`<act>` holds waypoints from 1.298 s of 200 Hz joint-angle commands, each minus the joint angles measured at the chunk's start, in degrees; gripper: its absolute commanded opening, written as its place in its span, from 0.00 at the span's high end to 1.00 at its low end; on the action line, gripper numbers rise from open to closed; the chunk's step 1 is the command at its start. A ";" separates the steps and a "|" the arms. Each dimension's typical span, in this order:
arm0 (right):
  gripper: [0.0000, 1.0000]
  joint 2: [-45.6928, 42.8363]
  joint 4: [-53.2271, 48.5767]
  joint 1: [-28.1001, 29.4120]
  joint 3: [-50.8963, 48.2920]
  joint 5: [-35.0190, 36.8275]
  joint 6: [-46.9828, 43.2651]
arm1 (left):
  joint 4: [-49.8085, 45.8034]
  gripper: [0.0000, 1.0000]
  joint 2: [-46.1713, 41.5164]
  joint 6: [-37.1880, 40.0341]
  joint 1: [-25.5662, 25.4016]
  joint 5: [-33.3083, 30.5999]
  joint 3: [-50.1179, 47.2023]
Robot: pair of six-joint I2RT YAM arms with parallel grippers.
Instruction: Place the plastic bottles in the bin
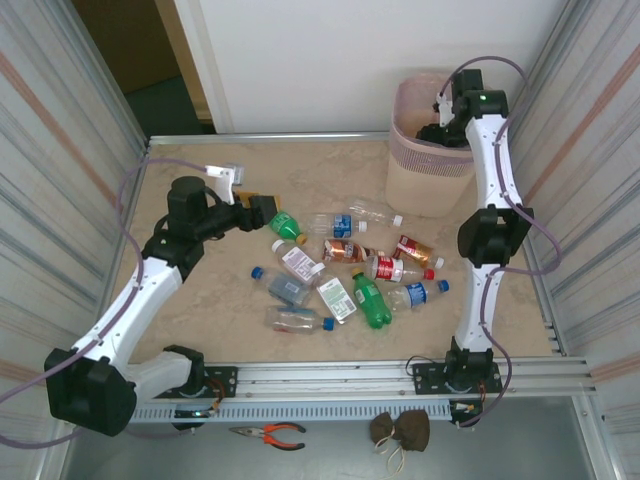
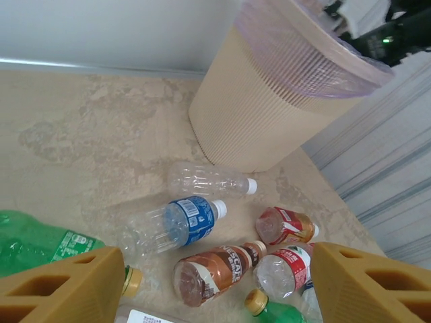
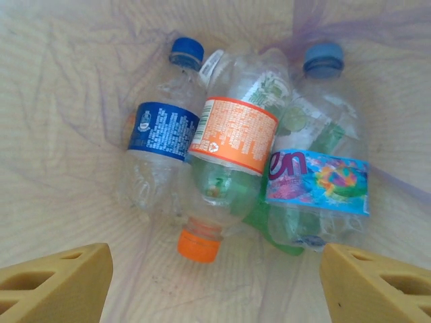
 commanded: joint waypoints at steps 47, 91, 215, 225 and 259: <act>0.21 -10.12 2.67 2.35 0.21 4.40 2.23 | -7.32 0.29 0.70 -10.19 0.37 -6.49 -3.78; 0.20 -14.96 4.82 5.22 -0.14 5.61 2.94 | -13.22 0.29 0.78 -19.74 0.37 -11.69 -6.27; 0.21 -26.79 10.05 11.88 -12.63 6.41 3.77 | -21.46 0.36 11.35 -48.51 0.58 -15.15 -12.73; 0.21 -27.06 10.06 12.16 -13.10 6.47 3.78 | -19.80 0.37 12.59 -49.31 0.56 -14.16 -13.11; 0.21 -27.86 9.98 13.03 -14.16 6.81 3.76 | -15.24 0.41 16.51 -50.92 0.65 -11.98 -13.43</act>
